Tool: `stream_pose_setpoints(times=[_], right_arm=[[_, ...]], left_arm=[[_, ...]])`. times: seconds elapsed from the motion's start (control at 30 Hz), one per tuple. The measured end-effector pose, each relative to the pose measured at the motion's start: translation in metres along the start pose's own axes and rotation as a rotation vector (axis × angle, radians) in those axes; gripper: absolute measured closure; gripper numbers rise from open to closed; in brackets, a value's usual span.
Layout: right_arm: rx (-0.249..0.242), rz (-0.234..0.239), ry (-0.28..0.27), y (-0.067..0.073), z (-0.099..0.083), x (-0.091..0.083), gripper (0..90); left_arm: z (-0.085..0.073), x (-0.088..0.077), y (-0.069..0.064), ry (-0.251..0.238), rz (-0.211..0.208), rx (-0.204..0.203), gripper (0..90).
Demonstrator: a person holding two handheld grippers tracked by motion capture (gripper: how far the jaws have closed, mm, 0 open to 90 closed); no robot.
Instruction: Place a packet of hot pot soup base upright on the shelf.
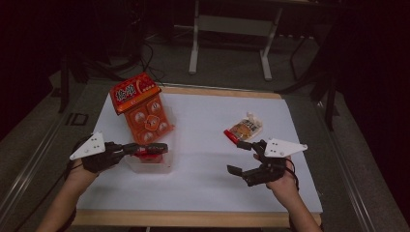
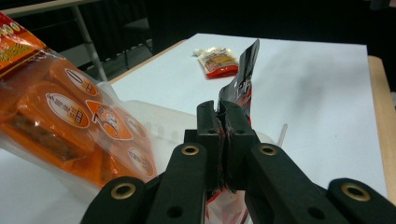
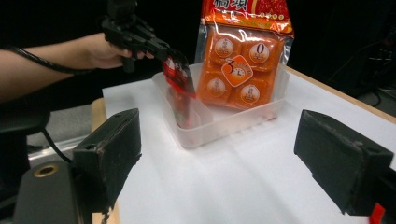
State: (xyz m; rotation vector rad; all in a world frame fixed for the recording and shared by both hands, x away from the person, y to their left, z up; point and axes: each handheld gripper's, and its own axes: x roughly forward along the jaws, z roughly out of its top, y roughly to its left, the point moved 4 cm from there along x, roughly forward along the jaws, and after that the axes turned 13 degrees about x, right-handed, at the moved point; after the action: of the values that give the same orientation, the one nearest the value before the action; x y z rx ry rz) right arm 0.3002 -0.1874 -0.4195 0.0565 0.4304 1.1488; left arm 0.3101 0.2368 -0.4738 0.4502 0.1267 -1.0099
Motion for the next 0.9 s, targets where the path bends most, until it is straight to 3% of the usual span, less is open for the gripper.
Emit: stream_pose_setpoints(times=[0.13,0.27,0.43,0.57,0.63,0.73,0.8,0.9], right_arm=[[0.005,0.007,-0.006,-0.001,0.0,-0.002,14.7],[-0.033,-0.013,-0.016,0.0,0.001,-0.003,14.7],[-0.02,-0.002,-0.002,0.004,0.002,-0.003,14.1],[-0.015,-0.009,-0.002,0.004,0.002,-0.003,13.5],[-0.024,-0.019,-0.003,0.003,0.003,-0.004,13.3],[-0.03,-0.026,-0.008,0.001,0.003,-0.005,13.2],[-0.039,-0.037,-0.017,0.0,0.004,-0.006,13.2],[-0.016,-0.043,-0.019,-0.002,0.005,-0.008,12.1]], left_arm=[[-0.003,0.0,0.0,-0.004,-0.001,-0.001,87.4],[-0.003,-0.001,0.001,-0.002,-0.003,0.003,86.9],[0.0,-0.001,0.001,0.016,0.011,-0.015,83.9],[0.002,-0.002,0.001,0.009,0.03,0.001,80.5],[0.005,-0.004,0.004,-0.009,0.049,-0.031,66.5],[0.011,-0.007,0.006,-0.007,0.103,-0.058,52.7],[0.015,-0.008,0.008,-0.01,0.134,-0.104,32.7],[0.02,-0.009,0.008,-0.012,0.148,-0.132,13.2]])
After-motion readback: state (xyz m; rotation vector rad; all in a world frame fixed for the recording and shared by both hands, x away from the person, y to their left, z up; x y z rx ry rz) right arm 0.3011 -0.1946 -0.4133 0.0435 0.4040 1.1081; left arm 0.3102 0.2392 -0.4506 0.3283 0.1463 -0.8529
